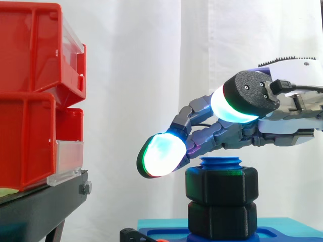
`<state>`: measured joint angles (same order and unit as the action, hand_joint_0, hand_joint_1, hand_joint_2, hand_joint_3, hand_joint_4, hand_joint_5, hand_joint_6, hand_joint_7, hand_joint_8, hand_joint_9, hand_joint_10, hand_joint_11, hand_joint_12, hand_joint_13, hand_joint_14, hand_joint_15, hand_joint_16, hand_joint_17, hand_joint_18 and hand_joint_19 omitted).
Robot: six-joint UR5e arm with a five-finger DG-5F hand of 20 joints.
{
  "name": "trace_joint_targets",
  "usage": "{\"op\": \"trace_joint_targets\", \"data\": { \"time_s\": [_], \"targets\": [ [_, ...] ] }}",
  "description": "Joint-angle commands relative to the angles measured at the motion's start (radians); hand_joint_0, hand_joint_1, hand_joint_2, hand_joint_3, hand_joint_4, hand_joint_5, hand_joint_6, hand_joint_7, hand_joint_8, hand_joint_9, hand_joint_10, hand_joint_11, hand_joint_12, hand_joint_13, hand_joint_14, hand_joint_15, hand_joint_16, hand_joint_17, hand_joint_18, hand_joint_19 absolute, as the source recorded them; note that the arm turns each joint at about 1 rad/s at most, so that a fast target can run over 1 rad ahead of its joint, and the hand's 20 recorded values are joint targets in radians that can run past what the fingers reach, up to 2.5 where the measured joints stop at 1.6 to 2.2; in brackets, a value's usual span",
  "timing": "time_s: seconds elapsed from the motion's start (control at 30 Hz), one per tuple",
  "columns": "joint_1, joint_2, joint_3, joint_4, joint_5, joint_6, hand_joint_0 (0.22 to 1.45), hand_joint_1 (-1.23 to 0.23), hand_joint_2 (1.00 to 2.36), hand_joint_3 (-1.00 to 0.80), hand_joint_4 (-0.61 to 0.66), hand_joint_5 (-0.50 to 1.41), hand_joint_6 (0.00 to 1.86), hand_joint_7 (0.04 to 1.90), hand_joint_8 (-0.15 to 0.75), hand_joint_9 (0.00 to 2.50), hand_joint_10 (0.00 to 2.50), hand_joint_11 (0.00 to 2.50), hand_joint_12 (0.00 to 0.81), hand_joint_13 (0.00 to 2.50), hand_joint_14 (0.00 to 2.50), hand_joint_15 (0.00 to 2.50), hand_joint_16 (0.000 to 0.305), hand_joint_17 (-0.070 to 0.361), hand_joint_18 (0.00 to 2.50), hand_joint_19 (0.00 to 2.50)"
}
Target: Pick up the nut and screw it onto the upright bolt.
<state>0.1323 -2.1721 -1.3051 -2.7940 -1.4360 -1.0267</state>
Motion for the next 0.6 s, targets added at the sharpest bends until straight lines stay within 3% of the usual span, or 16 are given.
{"op": "trace_joint_targets", "data": {
  "time_s": [0.0, 0.3, 0.57],
  "targets": [
    [0.01, 0.0, 0.0, -0.002, 0.012, 0.001, 0.46, -0.24, 1.0, -0.5, 0.13, -0.18, 0.5, 0.66, 0.226, 0.41, 0.0, 0.0, 0.324, 0.14, 0.0, 0.0, 0.042, 0.095, 0.0, 0.0],
    [0.015, 0.0, 0.0, -0.002, 0.011, 0.002, 0.48, -0.28, 1.0, -0.5, 0.2, -0.13, 0.5, 0.94, 0.251, 0.5, 0.0, 0.0, 0.315, 0.21, 0.0, 0.0, 0.04, 0.09, 0.0, 0.0],
    [0.004, 0.0, 0.0, -0.009, 0.006, 0.002, 0.49, -0.3, 1.0, -0.5, 0.21, -0.1, 0.5, 1.08, 0.262, 0.55, 0.0, 0.0, 0.313, 0.26, 0.0, 0.0, 0.038, 0.085, 0.0, 0.0]
  ]
}}
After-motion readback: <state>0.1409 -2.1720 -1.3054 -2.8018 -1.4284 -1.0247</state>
